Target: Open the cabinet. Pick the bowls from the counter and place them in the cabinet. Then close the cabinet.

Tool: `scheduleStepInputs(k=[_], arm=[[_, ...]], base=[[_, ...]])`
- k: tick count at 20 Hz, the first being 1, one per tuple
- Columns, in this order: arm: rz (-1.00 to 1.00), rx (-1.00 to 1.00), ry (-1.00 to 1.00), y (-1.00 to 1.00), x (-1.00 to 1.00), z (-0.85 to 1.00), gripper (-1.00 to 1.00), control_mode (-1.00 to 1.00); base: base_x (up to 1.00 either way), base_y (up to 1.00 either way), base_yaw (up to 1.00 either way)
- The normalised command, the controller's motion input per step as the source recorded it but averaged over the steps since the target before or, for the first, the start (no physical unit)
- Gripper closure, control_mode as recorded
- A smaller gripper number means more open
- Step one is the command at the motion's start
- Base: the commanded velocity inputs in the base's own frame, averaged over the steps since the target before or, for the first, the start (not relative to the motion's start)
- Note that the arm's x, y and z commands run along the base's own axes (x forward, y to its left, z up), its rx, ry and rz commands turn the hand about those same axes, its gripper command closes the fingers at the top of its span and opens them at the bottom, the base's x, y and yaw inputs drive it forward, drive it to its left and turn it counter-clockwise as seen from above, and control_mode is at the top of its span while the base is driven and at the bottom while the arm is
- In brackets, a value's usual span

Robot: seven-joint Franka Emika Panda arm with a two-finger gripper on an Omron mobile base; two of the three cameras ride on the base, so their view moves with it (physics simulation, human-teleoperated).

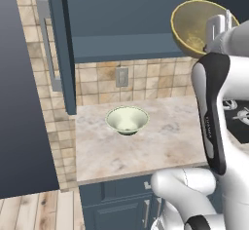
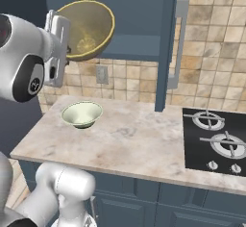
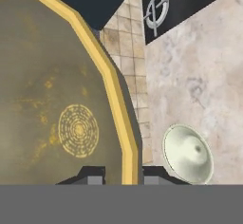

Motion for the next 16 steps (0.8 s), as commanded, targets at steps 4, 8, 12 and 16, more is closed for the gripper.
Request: scheduleStepInputs(k=[4, 8, 12, 16], arm=[[0.00, 0.00, -0.01, -0.06, 0.36, 0.00, 1.00, -1.00], [0.01, 0.00, 0.00, -0.13, 0.47, 0.00, 1.00, -1.00], [0.03, 0.00, 0.00, -0.19, 0.48, 0.00, 1.00, -1.00], [0.03, 0.00, 0.00, -0.19, 0.43, 0.00, 1.00, -1.00]], base=[[0.00, 0.00, 0.00], [0.00, 0.00, 0.00], [0.00, 0.00, 0.00], [0.00, 0.00, 0.00]])
